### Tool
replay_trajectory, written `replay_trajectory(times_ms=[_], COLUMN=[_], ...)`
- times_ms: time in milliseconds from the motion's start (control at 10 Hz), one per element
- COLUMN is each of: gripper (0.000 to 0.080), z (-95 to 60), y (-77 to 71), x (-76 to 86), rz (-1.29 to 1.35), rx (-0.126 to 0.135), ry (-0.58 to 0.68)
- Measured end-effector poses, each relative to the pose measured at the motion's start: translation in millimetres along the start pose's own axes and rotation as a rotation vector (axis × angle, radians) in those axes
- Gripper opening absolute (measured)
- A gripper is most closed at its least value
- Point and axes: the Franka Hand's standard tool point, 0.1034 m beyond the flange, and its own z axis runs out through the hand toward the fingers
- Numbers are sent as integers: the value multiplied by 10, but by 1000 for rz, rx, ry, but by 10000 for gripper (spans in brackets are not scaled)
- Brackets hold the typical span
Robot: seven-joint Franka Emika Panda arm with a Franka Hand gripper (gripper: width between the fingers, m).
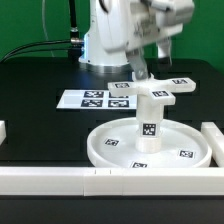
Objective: Assemble round table
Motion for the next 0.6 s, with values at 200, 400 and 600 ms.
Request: replay_trajectory(times_ms=[200,400,600], gripper=[649,649,649], z=[46,128,116], y=[14,52,-8], x=[26,11,-58], rz=[-42,-294,-716], rx=[-1,-57,-101], ry=[8,36,44])
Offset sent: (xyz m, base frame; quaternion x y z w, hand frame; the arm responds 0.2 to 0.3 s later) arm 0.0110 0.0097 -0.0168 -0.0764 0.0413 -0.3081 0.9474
